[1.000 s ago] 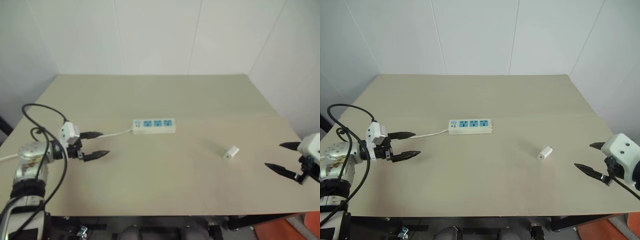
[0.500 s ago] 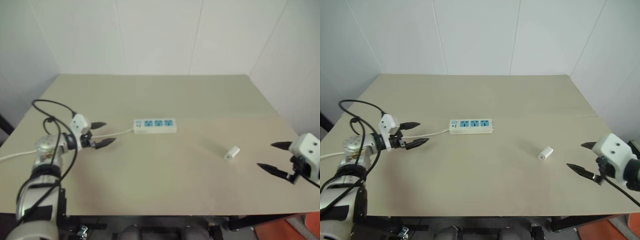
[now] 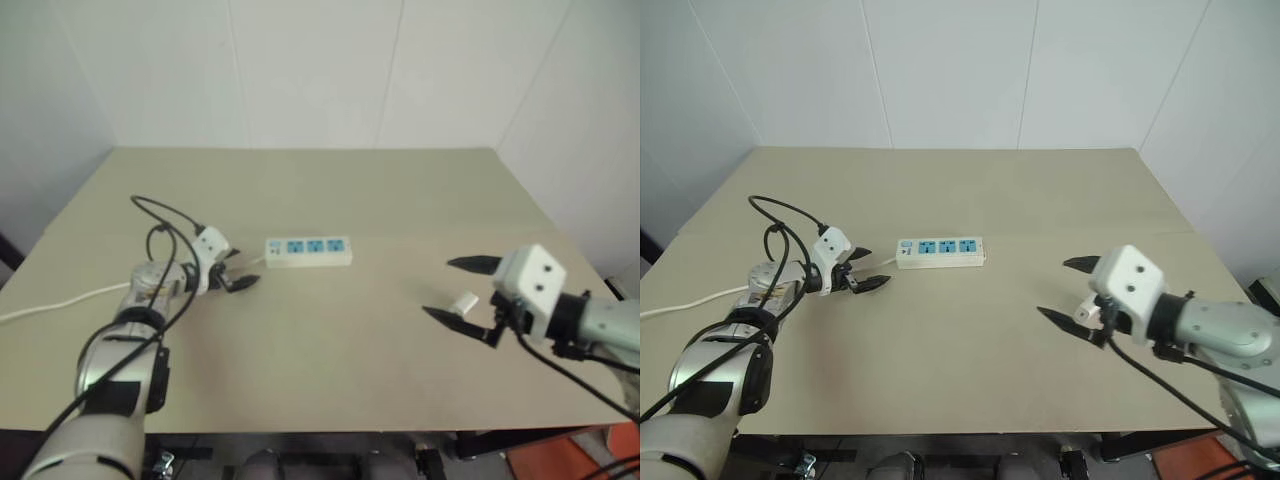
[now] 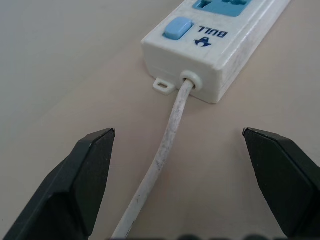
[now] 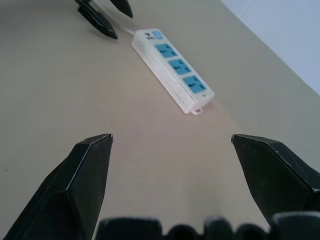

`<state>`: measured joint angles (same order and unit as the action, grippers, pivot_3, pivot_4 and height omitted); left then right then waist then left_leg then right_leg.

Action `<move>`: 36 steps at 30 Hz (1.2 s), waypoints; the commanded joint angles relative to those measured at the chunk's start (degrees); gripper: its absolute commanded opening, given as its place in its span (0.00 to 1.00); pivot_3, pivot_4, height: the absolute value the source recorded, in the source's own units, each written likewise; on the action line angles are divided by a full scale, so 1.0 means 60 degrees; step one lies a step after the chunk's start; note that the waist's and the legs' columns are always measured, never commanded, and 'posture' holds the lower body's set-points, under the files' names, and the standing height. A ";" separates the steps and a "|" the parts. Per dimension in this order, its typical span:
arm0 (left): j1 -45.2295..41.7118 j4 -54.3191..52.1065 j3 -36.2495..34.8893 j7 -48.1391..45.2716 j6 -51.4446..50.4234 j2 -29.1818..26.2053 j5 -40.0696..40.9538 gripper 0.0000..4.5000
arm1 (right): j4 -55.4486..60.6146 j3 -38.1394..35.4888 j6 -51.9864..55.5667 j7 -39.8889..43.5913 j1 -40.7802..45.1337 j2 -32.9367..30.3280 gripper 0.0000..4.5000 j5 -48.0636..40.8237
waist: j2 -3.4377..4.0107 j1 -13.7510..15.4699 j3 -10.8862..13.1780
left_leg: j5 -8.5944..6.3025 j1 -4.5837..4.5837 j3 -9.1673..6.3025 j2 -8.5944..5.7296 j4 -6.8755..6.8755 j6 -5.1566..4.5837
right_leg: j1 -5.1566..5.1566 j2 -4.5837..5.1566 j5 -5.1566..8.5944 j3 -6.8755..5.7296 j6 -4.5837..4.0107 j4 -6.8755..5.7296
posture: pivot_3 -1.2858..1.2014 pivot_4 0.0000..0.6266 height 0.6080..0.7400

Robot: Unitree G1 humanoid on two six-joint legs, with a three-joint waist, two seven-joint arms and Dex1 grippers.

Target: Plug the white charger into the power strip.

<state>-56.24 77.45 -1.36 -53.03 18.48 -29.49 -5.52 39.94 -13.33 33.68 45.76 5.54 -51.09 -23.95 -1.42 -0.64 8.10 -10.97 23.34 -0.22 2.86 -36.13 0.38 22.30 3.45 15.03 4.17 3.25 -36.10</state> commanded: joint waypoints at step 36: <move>0.2555 -0.6485 -0.0506 -0.3423 -0.2413 0.0140 0.2028 0.01 | 0.0108 0.1576 0.0169 -0.0771 0.0456 0.0149 1.00 0.0918 | -0.0005 0.0005 -0.0002 | 0.0000 0.0017 0.0000 0.0000 0.0008 0.0000 | 0.0011 0.0004 -0.0035 -0.0004 -0.0058 0.0006 | 0.52 0.24 1.00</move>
<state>-43.65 50.82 -4.44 -72.01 9.71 -27.73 2.68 39.87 -3.31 36.40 41.45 8.15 -50.57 -19.09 -1.46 -0.61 8.08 -10.97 23.44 -0.22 2.89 -36.04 0.38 22.37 3.48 14.82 4.15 2.89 -36.06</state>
